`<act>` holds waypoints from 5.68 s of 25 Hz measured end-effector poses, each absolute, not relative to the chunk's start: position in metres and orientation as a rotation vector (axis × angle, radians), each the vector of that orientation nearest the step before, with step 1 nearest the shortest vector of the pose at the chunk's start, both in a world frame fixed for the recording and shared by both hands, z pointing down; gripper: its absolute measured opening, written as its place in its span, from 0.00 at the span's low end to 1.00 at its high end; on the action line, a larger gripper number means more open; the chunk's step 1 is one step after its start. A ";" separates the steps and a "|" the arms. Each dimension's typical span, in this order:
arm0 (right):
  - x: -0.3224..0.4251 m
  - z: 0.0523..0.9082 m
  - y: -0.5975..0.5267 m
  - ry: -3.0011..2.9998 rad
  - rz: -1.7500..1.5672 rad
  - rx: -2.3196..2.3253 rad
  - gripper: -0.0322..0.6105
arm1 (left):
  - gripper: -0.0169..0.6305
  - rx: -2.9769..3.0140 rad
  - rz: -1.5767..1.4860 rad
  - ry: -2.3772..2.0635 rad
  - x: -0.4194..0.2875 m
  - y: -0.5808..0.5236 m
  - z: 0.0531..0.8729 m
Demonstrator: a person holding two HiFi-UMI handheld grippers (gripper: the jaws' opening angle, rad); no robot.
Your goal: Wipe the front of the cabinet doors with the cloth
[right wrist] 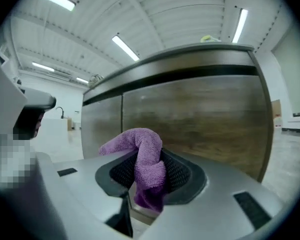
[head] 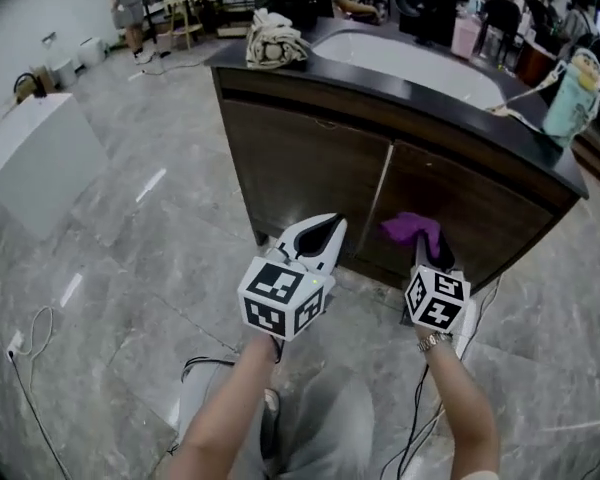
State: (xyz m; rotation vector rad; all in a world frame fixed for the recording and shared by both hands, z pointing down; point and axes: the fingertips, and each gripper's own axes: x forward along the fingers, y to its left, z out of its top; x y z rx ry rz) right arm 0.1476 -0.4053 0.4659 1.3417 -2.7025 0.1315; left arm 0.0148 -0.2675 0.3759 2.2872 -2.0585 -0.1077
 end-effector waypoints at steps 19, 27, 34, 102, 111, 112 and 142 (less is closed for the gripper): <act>0.010 0.425 -0.307 -2.931 0.019 0.885 0.26 | 0.04 2.156 0.167 -2.435 -0.106 -0.137 0.324; -0.078 0.394 -0.320 -2.938 0.063 0.888 0.26 | 0.04 2.092 -0.055 -2.417 -0.185 -0.182 0.349; -0.168 0.371 -0.322 -2.948 0.022 0.887 0.26 | 0.04 2.208 -0.116 -2.372 -0.213 -0.224 0.358; -0.155 0.408 -0.335 -2.857 0.002 1.050 0.26 | 0.04 2.061 -0.282 -2.411 -0.294 -0.231 0.377; -0.284 0.456 -0.323 -2.847 0.110 0.929 0.26 | 0.04 2.033 -0.181 -2.493 -0.302 -0.209 0.369; -0.293 0.456 -0.324 -2.851 0.116 0.927 0.26 | 0.04 2.034 -0.178 -2.497 -0.302 -0.207 0.368; -0.110 0.454 -0.384 -2.769 0.084 1.250 0.26 | 0.04 2.068 -0.193 -2.420 -0.310 -0.227 0.387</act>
